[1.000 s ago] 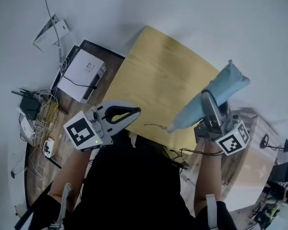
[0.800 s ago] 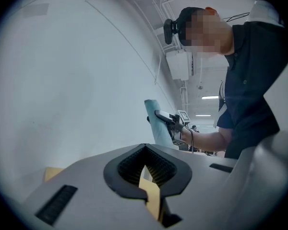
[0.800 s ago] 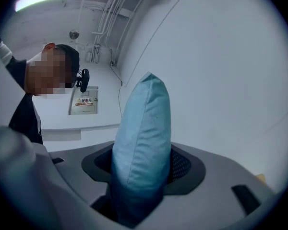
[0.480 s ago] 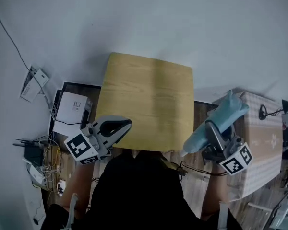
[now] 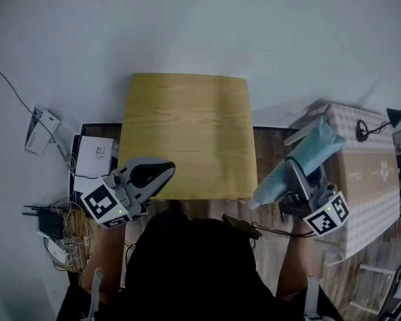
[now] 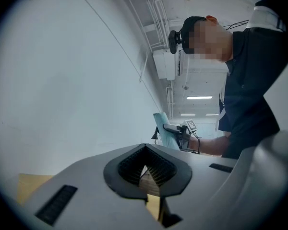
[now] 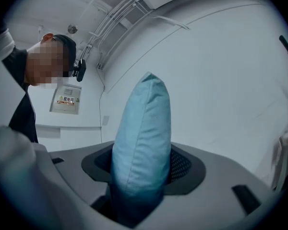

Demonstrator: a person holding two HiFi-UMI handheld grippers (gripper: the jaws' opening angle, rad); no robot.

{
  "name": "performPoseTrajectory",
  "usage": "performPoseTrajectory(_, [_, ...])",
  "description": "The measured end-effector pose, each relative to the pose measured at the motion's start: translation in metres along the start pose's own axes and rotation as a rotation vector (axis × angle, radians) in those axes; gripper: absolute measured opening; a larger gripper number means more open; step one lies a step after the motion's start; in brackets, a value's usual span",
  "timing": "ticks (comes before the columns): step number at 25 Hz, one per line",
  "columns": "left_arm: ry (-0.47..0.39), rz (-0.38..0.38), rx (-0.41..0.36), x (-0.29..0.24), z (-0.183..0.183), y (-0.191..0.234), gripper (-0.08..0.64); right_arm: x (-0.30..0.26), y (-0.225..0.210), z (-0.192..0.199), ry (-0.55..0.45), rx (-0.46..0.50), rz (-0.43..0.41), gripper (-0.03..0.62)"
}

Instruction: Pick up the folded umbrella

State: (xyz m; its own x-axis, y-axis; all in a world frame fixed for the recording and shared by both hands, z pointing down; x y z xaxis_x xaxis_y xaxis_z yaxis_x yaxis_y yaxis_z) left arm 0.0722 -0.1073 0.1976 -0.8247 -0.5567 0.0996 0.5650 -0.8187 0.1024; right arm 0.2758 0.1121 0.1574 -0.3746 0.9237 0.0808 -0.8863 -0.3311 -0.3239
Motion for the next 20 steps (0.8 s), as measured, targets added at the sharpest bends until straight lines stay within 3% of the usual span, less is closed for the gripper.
performPoseTrajectory(5, [0.03,0.029,0.023,-0.048,0.013,-0.037,0.011,0.047,-0.018,-0.003,0.004,0.006,-0.007,0.276])
performPoseTrajectory(12, [0.071,0.07,0.052,-0.095,0.037,-0.109,0.011,0.122,-0.053,0.018,0.021,-0.106,0.029,0.276])
performPoseTrajectory(20, [0.116,-0.024,0.063,-0.095,0.058,-0.177,0.011,0.156,-0.06,0.049,0.076,-0.075,-0.027,0.276])
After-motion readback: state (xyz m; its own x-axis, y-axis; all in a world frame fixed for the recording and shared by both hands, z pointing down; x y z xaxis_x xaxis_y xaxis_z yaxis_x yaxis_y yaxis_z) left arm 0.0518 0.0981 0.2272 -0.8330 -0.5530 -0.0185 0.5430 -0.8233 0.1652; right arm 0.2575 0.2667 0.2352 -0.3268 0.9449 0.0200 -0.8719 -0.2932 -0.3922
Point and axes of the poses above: the fingertips, and each gripper's own axes: x backward along the fingers, y to its left, z out of its underside, the point moved 3 cm from there along x, backward along the fingers, and after that the axes turned 10 degrees about z, right-handed, at the moved point
